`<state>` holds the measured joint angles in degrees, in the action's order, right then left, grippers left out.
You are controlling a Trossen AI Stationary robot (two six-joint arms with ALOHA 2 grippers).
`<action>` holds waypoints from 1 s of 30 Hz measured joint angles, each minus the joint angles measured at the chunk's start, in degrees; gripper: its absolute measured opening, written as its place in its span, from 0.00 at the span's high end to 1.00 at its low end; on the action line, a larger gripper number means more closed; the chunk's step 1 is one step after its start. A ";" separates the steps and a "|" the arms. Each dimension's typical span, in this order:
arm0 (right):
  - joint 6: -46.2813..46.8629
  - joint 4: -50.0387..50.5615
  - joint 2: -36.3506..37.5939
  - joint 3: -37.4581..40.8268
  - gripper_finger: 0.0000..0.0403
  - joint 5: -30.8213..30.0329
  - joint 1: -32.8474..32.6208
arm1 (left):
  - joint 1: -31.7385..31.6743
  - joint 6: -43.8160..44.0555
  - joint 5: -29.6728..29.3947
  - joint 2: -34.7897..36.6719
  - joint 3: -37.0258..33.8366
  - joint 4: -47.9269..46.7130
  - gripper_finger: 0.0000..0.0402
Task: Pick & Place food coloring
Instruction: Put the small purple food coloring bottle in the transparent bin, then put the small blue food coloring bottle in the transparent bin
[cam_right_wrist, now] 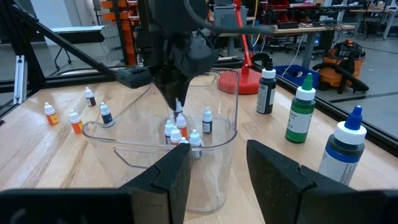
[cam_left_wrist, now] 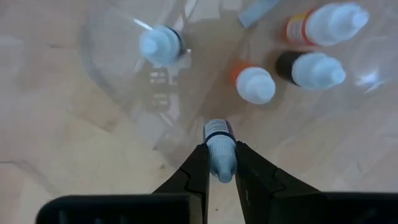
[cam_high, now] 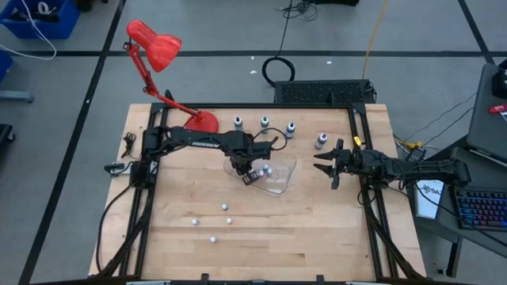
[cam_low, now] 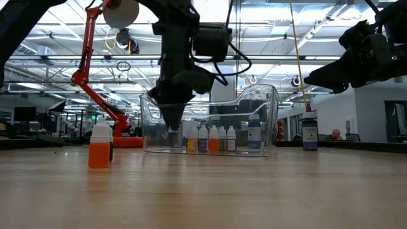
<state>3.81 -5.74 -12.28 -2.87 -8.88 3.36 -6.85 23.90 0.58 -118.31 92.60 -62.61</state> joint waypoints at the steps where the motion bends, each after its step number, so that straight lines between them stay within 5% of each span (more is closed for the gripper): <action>1: 0.00 0.00 0.00 0.00 0.64 0.00 -0.01 | 0.00 0.00 0.31 -0.07 -0.39 0.37 0.86; 16: 0.00 0.00 0.01 0.00 0.64 0.00 -0.02 | 0.00 0.60 1.35 -0.01 -2.10 3.11 0.86; 24: 0.00 0.00 0.01 0.00 0.64 0.00 -0.02 | 0.09 2.10 1.41 -0.01 -2.10 2.97 0.58; 30: -0.01 0.00 -0.01 0.00 0.64 0.00 -0.01 | 0.11 1.93 1.99 -0.06 -0.65 1.11 0.47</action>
<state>3.81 -5.74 -12.29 -2.87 -8.88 3.34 -6.74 25.83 2.57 -118.37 91.95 -61.51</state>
